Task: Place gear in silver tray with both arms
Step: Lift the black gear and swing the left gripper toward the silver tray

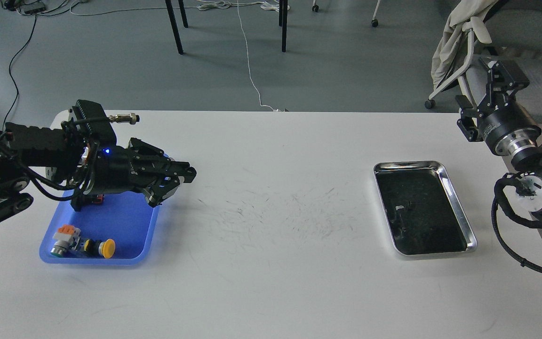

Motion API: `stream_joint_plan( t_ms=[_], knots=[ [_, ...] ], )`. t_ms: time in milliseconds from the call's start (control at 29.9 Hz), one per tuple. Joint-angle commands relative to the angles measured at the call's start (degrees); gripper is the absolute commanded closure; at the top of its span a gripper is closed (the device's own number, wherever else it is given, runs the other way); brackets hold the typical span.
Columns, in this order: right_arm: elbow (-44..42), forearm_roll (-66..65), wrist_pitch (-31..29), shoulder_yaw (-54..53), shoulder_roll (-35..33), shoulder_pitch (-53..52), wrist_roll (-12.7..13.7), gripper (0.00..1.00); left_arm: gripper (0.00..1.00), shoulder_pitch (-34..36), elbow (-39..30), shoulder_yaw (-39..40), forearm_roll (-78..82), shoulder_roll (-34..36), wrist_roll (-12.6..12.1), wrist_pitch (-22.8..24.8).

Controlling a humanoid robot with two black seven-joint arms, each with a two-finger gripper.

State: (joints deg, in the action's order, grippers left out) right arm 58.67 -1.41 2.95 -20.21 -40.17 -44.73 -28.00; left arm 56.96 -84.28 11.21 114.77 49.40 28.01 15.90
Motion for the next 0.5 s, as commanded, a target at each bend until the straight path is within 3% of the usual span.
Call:
stream_joint_plan(
  t_ms=[0, 468],
  knots=[
    [0.0, 0.0, 0.1, 0.1, 0.0, 0.0, 0.0, 0.07, 0.89, 0.8, 0.6, 0.0, 0.5, -5.9, 0.0, 2.0],
    [-1.5, 0.0, 0.7, 0.4, 0.1, 0.0, 0.0, 0.07, 0.89, 0.0, 18.5, -1.3, 6.0, -33.7, 0.0, 2.6]
  ],
)
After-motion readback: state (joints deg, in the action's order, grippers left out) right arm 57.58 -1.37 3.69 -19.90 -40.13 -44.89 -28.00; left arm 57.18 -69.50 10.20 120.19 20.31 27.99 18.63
